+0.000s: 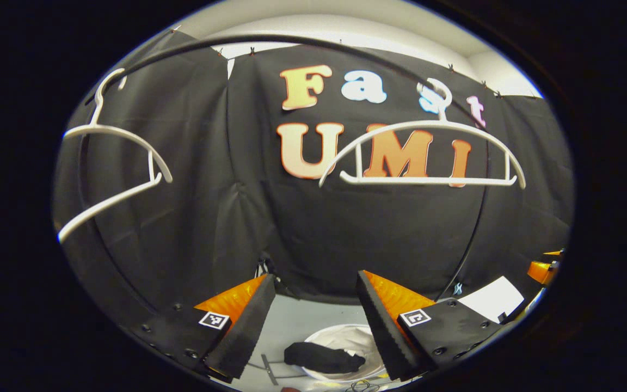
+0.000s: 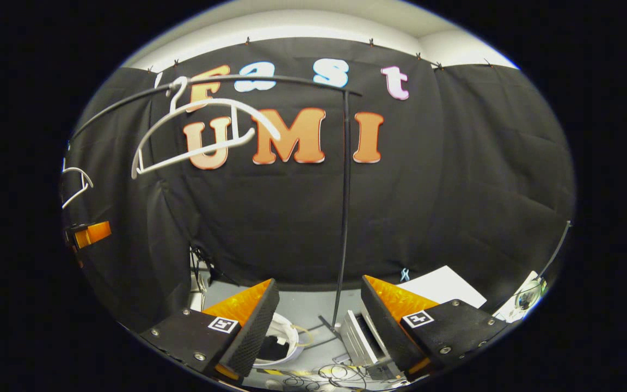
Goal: Grasp the clothes on the hanger with both hands and then place them into the laundry hamper below.
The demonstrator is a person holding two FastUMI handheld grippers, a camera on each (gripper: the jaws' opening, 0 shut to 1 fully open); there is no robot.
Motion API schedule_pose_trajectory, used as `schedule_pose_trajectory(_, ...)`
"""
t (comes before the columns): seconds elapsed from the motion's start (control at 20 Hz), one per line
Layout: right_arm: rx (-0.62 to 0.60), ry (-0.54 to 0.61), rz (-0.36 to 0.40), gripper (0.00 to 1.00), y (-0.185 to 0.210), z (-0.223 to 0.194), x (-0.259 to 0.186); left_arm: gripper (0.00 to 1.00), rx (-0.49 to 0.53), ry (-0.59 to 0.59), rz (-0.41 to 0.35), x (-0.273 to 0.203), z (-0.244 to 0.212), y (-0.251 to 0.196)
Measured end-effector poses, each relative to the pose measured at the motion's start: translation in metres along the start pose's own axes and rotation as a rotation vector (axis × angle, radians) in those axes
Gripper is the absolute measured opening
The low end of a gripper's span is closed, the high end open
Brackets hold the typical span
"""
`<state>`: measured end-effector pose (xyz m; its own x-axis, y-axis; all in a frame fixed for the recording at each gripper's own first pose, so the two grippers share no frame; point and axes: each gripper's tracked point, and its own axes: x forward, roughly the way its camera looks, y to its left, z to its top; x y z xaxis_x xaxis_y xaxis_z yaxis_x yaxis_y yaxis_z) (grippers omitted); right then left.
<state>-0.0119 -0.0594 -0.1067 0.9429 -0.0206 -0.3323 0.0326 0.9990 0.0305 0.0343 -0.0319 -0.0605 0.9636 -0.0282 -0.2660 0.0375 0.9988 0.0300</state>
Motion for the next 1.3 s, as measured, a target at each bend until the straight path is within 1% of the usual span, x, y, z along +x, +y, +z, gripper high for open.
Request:
schedule_pose_trajectory(0.1, 0.003, -0.059, -0.006, 0.94, -0.01, 0.022, -0.021, 0.99, 0.018, -0.083, -0.015, -0.004, 0.031, -0.005)
schedule_pose_trajectory(0.15, -0.002, -0.086, -0.015, 0.94, -0.015, 0.032, -0.029, 0.97, 0.027, -0.114, -0.021, -0.005, 0.043, -0.01)
schedule_pose_trajectory(0.2, -0.013, -0.113, -0.025, 0.94, -0.022, 0.039, -0.035, 0.99, 0.033, -0.144, -0.026, -0.008, 0.053, -0.014)
schedule_pose_trajectory(0.25, -0.024, -0.14, -0.035, 0.94, -0.027, 0.047, -0.042, 0.98, 0.038, -0.173, -0.031, -0.014, 0.064, -0.018)
schedule_pose_trajectory(0.35, -0.032, -0.191, -0.043, 0.94, -0.028, 0.065, -0.059, 0.98, 0.046, -0.236, -0.036, -0.023, 0.084, -0.019)
schedule_pose_trajectory(0.4, -0.027, -0.209, -0.047, 0.85, -0.03, 0.072, -0.063, 0.98, 0.044, -0.265, -0.035, -0.024, 0.095, -0.019)
schedule_pose_trajectory(0.45, -0.02, -0.221, -0.048, 0.94, -0.03, 0.076, -0.067, 0.98, 0.034, -0.29, -0.034, -0.024, 0.105, -0.019)
schedule_pose_trajectory(0.6, -0.015, -0.252, -0.047, 0.94, -0.03, 0.082, -0.074, 0.98, -0.012, -0.348, -0.027, -0.033, 0.125, -0.015)
schedule_pose_trajectory(0.65, -0.02, -0.252, -0.051, 0.97, -0.031, 0.081, -0.074, 0.98, -0.016, -0.357, -0.02, -0.036, 0.13, -0.013)
schedule_pose_trajectory(0.7, -0.026, -0.253, -0.052, 0.94, -0.032, 0.08, -0.076, 0.98, -0.014, -0.366, -0.012, -0.038, 0.133, -0.01)
schedule_pose_trajectory(0.8, -0.024, -0.252, -0.047, 0.94, -0.03, 0.077, -0.076, 0.98, -0.007, -0.372, 0.002, -0.038, 0.135, -0.004)
schedule_pose_trajectory(1.1, -0.013, -0.246, -0.036, 0.94, -0.027, 0.071, -0.071, 0.97, -0.004, -0.338, 0.03, -0.031, 0.124, 0.002)
schedule_pose_trajectory(1.15, -0.012, -0.243, -0.033, 1.0, -0.026, 0.07, -0.07, 0.97, -0.002, -0.337, 0.034, -0.029, 0.123, 0.002)
schedule_pose_trajectory(1.3, -0.009, -0.244, -0.027, 1.0, -0.024, 0.071, -0.067, 0.98, -0.007, -0.333, 0.035, -0.026, 0.122, 0.003)
